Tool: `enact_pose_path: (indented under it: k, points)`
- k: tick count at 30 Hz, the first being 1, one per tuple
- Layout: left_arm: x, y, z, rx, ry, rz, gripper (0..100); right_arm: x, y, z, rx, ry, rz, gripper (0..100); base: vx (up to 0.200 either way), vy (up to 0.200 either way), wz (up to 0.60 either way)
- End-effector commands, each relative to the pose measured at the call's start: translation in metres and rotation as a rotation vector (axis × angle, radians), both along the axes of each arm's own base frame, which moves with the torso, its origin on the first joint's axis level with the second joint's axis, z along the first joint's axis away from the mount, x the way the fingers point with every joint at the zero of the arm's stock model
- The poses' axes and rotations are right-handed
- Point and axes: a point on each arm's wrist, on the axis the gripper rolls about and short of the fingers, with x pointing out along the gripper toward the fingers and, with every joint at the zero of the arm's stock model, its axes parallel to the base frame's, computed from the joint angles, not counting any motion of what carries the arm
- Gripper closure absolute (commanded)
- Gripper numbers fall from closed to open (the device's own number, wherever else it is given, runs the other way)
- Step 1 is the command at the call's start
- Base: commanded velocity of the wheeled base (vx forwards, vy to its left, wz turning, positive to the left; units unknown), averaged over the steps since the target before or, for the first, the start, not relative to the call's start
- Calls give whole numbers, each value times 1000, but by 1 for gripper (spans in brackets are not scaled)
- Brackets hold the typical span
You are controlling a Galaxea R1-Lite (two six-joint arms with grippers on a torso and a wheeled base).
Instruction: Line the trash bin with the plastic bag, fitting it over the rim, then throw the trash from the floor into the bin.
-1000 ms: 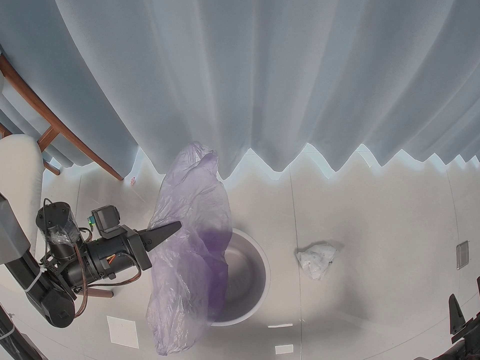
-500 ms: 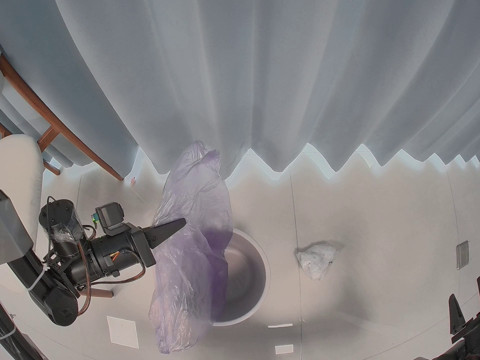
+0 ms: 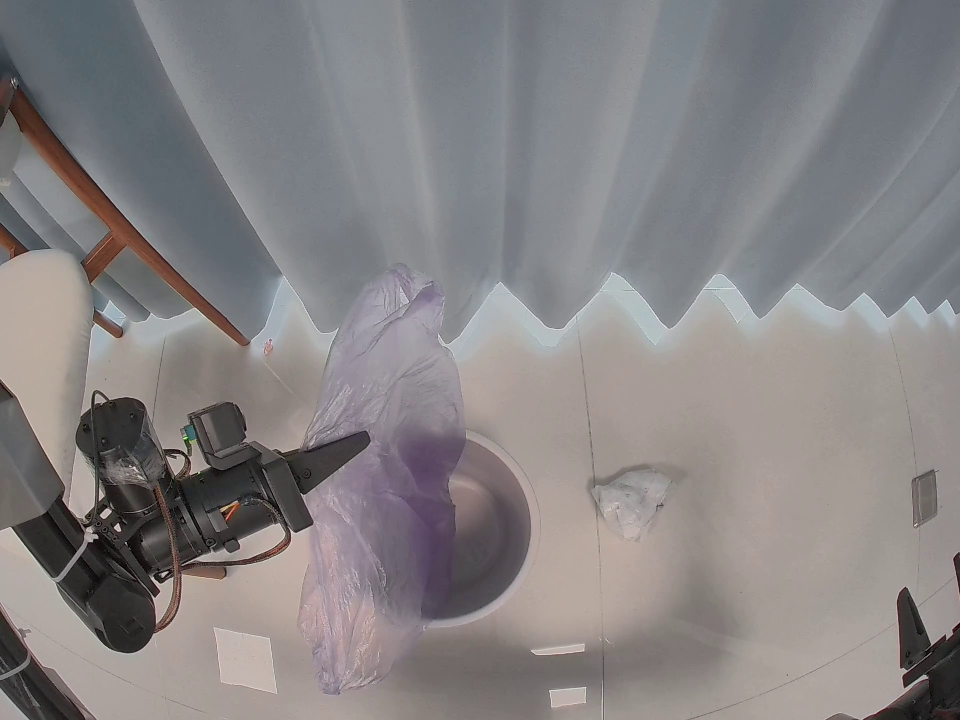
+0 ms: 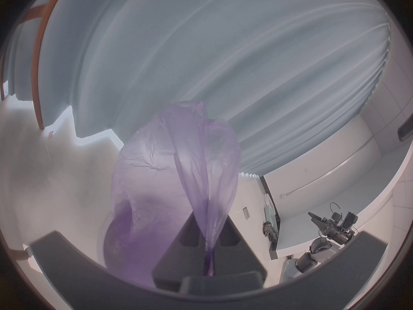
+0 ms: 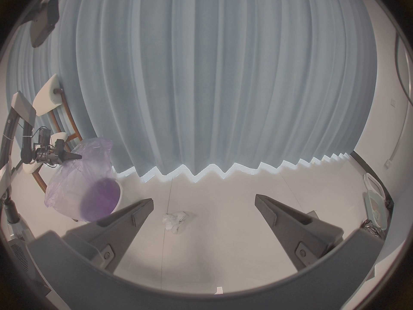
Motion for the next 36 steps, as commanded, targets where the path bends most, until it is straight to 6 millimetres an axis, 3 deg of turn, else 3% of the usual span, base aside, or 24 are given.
enact_pose_path:
  k: [1,8,29,36]
  points:
    - [-2,1,0,13,-12,3,100,0,0,-5,0,-2,0,0,0,0,0]
    - [-11,3,-3,85,-60,7,100,0,0,-5,27,-2,-8,0,0,0,0]
    - [-15,5,7,75,-104,12,100,0,-1,-5,52,-8,-57,0,0,0,0]
    - [-16,5,7,76,-105,12,100,0,0,-4,-42,-12,-12,0,0,0,0]
